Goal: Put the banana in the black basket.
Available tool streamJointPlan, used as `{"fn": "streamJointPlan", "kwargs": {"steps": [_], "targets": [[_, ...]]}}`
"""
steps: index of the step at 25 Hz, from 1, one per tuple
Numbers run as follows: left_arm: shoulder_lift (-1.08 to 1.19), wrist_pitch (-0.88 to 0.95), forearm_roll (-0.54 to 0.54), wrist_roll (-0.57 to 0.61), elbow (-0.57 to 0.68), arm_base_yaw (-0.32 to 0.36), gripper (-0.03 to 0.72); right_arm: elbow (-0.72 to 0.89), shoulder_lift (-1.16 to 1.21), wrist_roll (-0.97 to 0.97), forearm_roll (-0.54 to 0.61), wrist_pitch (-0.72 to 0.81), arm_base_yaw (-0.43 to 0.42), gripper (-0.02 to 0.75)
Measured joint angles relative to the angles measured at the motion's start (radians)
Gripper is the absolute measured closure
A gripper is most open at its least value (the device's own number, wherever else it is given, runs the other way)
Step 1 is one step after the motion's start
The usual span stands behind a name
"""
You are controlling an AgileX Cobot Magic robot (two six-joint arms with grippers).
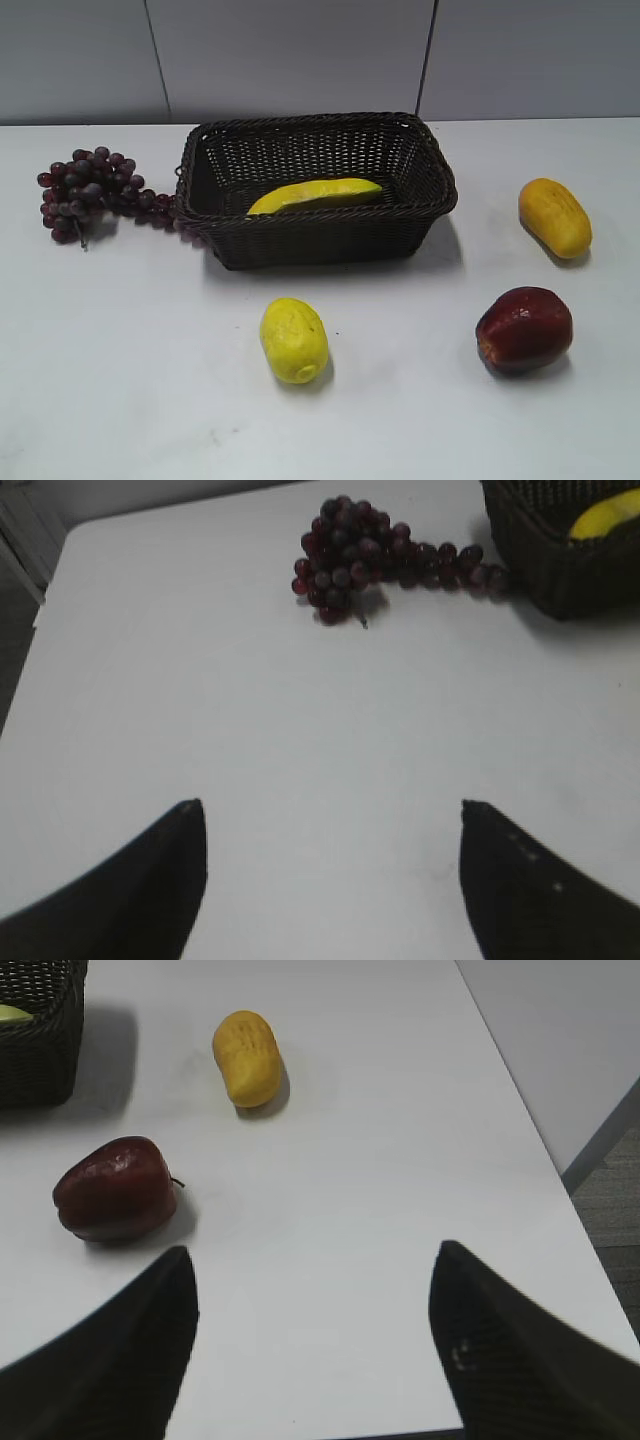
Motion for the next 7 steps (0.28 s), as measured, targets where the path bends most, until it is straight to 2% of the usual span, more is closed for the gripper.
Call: {"fn": "streamJointPlan", "kwargs": {"steps": [7], "targets": [[-0.052,0.003,0.002,0.0,0.003,0.0,0.102,0.0,0.0,0.0,0.0,-0.001,0.0,0.187]]}}
